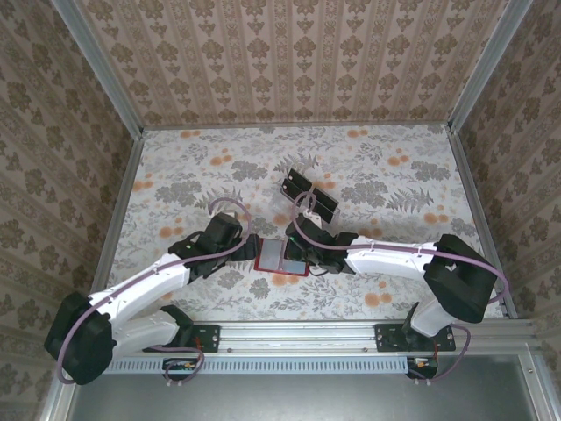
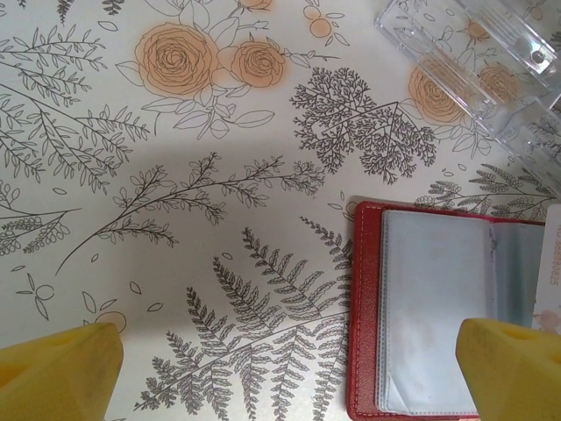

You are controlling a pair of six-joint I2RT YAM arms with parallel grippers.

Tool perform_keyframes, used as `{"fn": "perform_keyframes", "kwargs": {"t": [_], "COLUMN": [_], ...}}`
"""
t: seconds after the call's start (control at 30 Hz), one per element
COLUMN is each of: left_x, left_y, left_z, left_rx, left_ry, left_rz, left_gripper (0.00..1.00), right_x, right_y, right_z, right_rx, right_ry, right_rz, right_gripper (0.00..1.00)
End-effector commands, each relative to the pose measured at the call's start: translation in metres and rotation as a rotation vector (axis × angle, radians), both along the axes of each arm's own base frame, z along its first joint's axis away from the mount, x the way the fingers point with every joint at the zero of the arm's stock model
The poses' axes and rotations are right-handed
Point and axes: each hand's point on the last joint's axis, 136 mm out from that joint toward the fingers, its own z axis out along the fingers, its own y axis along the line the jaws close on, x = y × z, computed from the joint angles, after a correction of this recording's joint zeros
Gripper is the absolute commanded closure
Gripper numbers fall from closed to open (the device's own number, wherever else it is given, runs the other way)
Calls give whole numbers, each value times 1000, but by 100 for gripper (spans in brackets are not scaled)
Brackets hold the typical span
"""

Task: Put the credit cards into the card holder
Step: Insert the credit card into the card slot.

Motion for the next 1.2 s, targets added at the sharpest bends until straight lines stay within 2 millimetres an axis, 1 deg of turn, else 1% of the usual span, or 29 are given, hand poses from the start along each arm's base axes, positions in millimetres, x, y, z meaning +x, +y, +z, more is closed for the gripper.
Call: {"fn": "perform_keyframes", "kwargs": {"t": [0.0,0.13,0.27,0.5,0.63,0.8,0.9,1.0,1.1,1.17], "left_x": [6,6,6,6,5,3,1,-2,-5,-6], "left_y": [-2,-2,-2,-3,-4,-8,-14,-21,-31,-36], "left_z": [7,6,7,8,10,12,10,7,3,-1], "left_rx": [-8,-3,-2,-3,-4,-5,-2,3,11,25], "left_ry": [-25,-26,-26,-25,-22,-18,-9,0,7,10], "left_rz": [3,2,-2,-7,-18,-46,-67,-88,-112,-127], "left_gripper": [0,0,0,0,0,0,0,0,0,0], "right_x": [6,1,-4,-20,-26,-30,-28,-21,-14,-12], "right_y": [0,-2,-9,-19,-31,-45,-54,-59,-57,-52], "right_z": [-3,-16,-24,-45,-54,-59,-61,-61,-57,-55], "right_rx": [34,12,-18,-93,-146,-187,-215,-214,-212,-206], "right_ry": [-1,23,41,105,127,136,139,143,131,127], "right_rz": [-76,-80,-73,-5,30,69,103,150,205,246], "right_gripper": [100,100,100,100,100,100,100,100,100,100]}}
